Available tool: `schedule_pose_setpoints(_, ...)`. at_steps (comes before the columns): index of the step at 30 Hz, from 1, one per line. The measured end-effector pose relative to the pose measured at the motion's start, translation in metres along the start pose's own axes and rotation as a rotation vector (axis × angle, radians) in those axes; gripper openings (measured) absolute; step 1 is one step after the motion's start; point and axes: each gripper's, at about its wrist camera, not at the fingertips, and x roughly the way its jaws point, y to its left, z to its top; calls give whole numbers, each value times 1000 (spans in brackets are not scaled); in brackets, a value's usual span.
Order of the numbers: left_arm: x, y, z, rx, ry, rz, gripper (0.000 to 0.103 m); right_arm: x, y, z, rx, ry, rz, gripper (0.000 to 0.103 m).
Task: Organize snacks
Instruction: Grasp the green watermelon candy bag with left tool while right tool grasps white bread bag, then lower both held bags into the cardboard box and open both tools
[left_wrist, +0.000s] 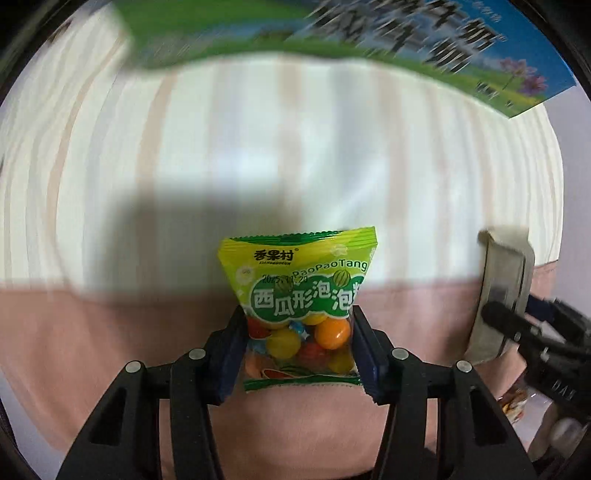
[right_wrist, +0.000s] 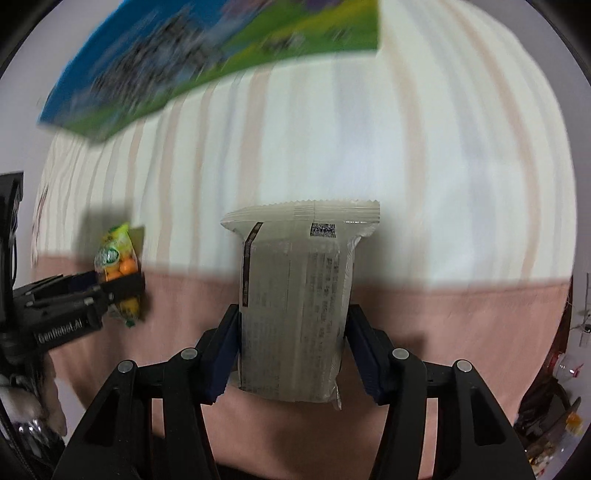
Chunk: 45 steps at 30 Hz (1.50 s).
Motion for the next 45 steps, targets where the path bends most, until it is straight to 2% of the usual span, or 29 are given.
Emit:
schedule_pose_setpoints(5, 17, 13, -29, -31, 13, 8, 53, 10, 10, -22, 2, 8, -9, 61)
schedule_pose_setpoints(7, 21, 7, -25, -40, 14, -11, 66, 13, 12, -22, 32, 14, -1, 64)
schedule_pose_setpoints(8, 26, 4, -24, -50, 13, -34, 78, 15, 10, -20, 47, 17, 6, 65)
schedule_pose_setpoints(9, 33, 7, -9, -59, 12, -65, 91, 15, 9, -21, 60, 20, 12, 67)
schedule_pose_setpoints(11, 36, 10, -7, -87, -1, -91, 97, 11, 2, -15, 76, 22, 16, 68)
schedule_pose_setpoints(12, 38, 12, -8, -113, -16, -104, 103, 9, 1, -14, 76, 22, 14, 68)
schedule_pose_setpoints(13, 40, 14, -10, -133, -27, -127, 103, 9, 1, -13, 75, 21, 13, 68)
schedule_pose_setpoints(17, 44, 27, -15, -182, -22, -129, 103, 3, 3, -10, 89, 33, 21, 68)
schedule_pose_setpoints(20, 51, 31, -12, -163, 11, -116, 103, -6, -14, -25, 112, 34, 34, 68)
schedule_pose_setpoints(23, 60, 35, 3, -151, 45, -115, 103, -12, -19, -27, 125, 32, 35, 68)
schedule_pose_setpoints(25, 55, 36, 6, -161, 40, -112, 103, -18, -23, -28, 124, 28, 30, 68)
schedule_pose_setpoints(28, 48, 34, 9, -141, 7, -51, 91, -17, -21, -24, 110, 19, 11, 68)
schedule_pose_setpoints(30, 39, 24, 7, -105, -30, 24, 75, -18, -19, -23, 96, 11, -10, 68)
schedule_pose_setpoints(31, 35, 21, 6, -81, -49, 63, 72, -14, -17, -22, 92, 10, -16, 68)
schedule_pose_setpoints(33, 30, 18, 5, -50, -73, 113, 59, -14, -14, -21, 84, 5, -30, 68)
schedule_pose_setpoints(36, 30, 15, 3, -31, -80, 136, 56, -12, -13, -19, 64, -2, -54, 68)
schedule_pose_setpoints(40, 20, -8, 6, -31, -86, 151, 52, -10, -9, -19, 41, -19, -88, 67)
schedule_pose_setpoints(41, 17, -10, 9, -31, -87, 152, 52, -10, -8, -19, 34, -23, -95, 66)
schedule_pose_setpoints(42, 22, -14, 6, -30, -89, 152, 52, -11, -8, -20, 35, -29, -91, 60)
schedule_pose_setpoints(45, 15, -21, 8, -29, -89, 154, 52, -14, -7, -22, 30, -40, -90, 60)
